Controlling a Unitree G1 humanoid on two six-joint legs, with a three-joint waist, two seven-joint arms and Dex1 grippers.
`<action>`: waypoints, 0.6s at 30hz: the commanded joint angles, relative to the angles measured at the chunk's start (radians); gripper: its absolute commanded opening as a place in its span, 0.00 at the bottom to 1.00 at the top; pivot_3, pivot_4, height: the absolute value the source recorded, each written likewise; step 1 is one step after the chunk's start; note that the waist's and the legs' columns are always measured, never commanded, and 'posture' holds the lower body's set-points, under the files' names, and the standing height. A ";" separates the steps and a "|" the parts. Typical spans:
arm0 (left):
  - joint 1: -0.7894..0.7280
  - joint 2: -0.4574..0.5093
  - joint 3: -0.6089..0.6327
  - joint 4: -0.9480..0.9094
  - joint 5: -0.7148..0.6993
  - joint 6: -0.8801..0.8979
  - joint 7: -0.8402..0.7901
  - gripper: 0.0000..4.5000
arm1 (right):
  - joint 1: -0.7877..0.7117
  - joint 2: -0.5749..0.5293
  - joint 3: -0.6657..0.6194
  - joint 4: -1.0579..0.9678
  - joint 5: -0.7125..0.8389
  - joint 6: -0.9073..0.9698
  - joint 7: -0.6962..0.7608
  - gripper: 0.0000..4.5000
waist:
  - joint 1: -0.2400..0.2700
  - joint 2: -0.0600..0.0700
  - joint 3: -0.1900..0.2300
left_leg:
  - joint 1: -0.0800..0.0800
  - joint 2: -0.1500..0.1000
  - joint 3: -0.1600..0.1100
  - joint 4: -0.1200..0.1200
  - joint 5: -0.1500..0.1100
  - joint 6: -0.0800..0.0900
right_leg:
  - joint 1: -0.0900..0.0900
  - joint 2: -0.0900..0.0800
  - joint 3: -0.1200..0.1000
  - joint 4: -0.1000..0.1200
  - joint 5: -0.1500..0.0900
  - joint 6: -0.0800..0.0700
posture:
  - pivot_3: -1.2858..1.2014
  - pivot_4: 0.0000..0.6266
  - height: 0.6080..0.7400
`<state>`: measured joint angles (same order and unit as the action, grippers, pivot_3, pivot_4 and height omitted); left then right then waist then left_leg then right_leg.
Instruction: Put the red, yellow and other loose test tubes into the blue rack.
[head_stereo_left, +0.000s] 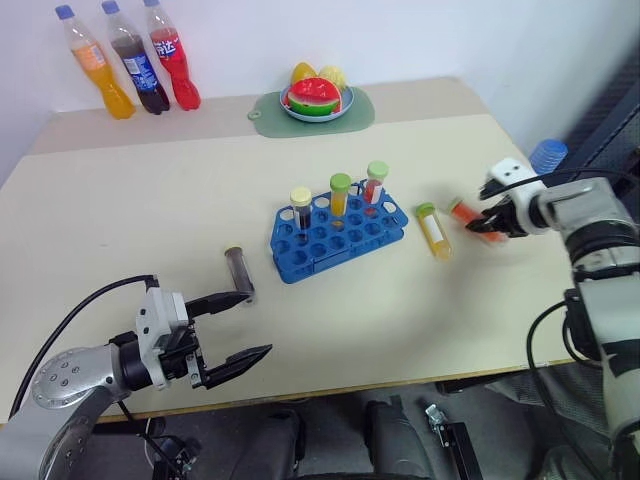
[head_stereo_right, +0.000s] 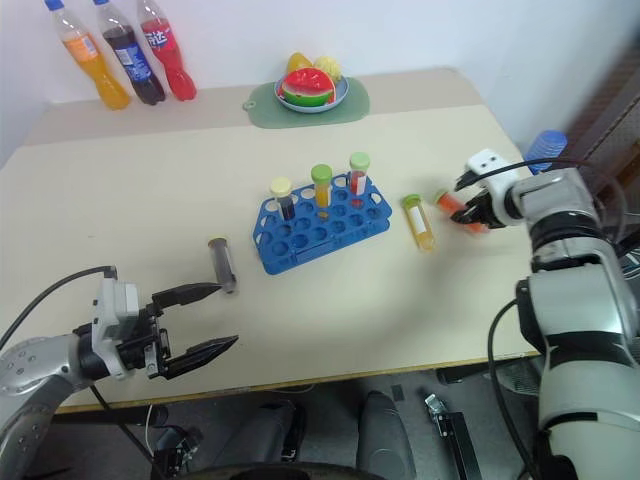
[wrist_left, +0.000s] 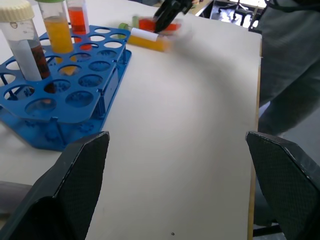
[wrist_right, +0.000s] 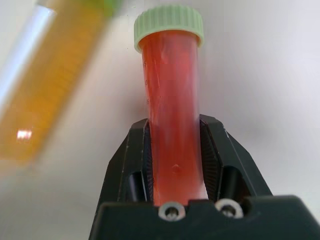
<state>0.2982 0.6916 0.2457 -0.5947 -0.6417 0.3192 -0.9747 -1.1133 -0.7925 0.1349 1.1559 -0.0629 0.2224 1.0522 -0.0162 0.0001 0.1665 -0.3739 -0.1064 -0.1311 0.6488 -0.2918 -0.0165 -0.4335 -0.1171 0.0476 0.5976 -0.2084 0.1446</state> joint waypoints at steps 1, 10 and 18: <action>-0.013 -0.003 -0.020 0.033 0.033 -0.047 -0.020 1.00 | 0.094 0.016 -0.235 -0.264 0.228 -0.185 0.029 0.19 | -0.006 0.001 0.000 | 0.001 0.000 0.000 -0.001 -0.001 0.002 | 0.000 0.000 0.000 0.000 0.000 0.000 | 0.52 0.24 1.00; -0.121 0.012 -0.081 0.169 0.076 -0.104 -0.104 1.00 | 0.521 0.406 -0.323 -0.889 0.377 -0.241 -0.271 0.19 | 0.000 0.001 0.000 | 0.002 0.002 -0.001 0.001 -0.001 0.002 | 0.000 0.002 0.001 0.003 0.001 -0.001 | 0.52 0.24 1.00; -0.167 0.024 -0.092 0.200 0.077 -0.105 -0.142 1.00 | 0.570 0.588 -0.260 -0.810 0.320 -0.436 -0.383 0.19 | 0.000 0.001 0.000 | 0.001 0.001 -0.001 0.001 0.002 -0.003 | -0.001 0.002 0.001 0.004 0.001 -0.001 | 0.52 0.24 1.00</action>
<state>0.1412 0.7081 0.1476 -0.3861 -0.5563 0.2265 -1.1107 -0.5408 -0.2057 -0.1216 0.3454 0.2579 -0.1661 0.6786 -0.0167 0.0014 0.1663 -0.3727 -0.1054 -0.1319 0.6496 -0.2898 -0.0199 -0.4349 -0.1154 0.0483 0.6020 -0.2077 0.1437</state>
